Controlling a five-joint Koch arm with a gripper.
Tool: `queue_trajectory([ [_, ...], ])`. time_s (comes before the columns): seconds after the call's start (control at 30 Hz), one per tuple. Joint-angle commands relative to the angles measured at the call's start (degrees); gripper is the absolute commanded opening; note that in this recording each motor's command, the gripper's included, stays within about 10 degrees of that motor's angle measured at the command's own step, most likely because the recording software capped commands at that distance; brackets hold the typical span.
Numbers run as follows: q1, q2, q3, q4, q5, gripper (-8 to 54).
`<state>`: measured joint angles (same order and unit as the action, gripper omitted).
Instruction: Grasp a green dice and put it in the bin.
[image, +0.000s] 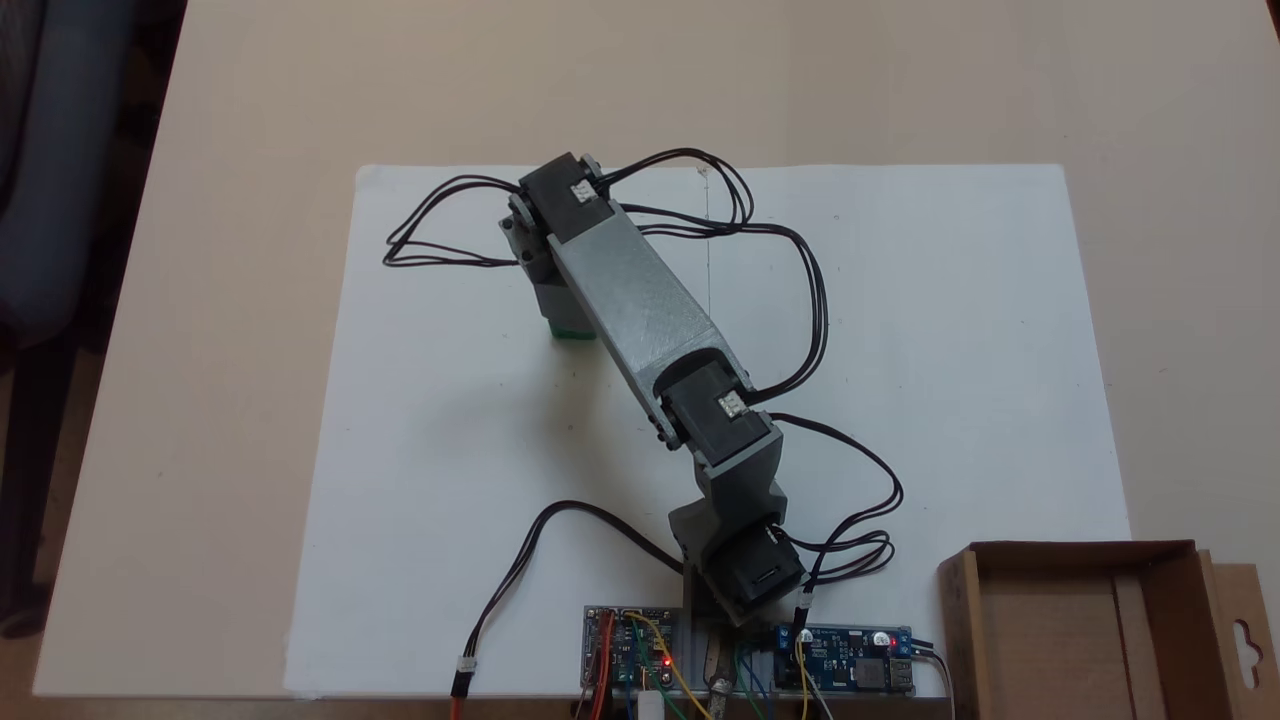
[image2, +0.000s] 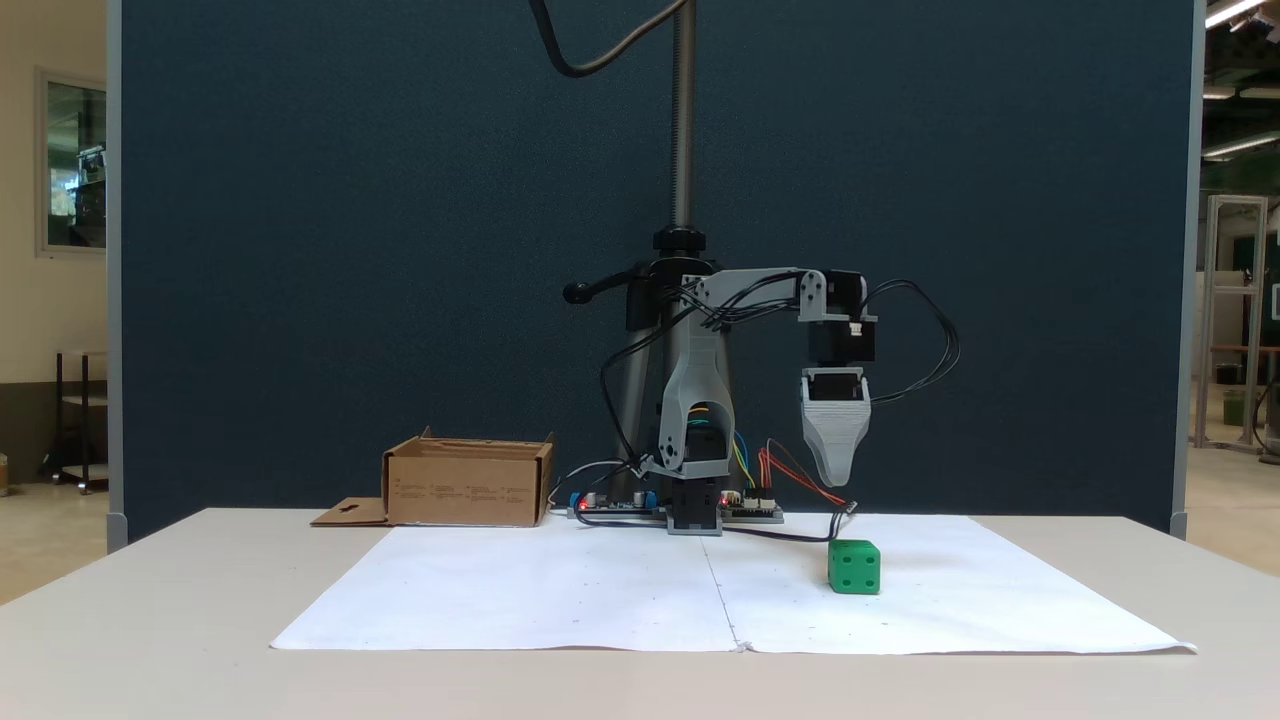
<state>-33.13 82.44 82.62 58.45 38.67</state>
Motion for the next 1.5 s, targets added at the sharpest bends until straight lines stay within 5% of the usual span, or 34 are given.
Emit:
queue_trajectory([
  [0.0,-0.4,1.2,-0.1,-3.0,6.2,43.2],
  [1.47,-2.3,-2.8,0.9,-9.2,11.3,43.1],
])
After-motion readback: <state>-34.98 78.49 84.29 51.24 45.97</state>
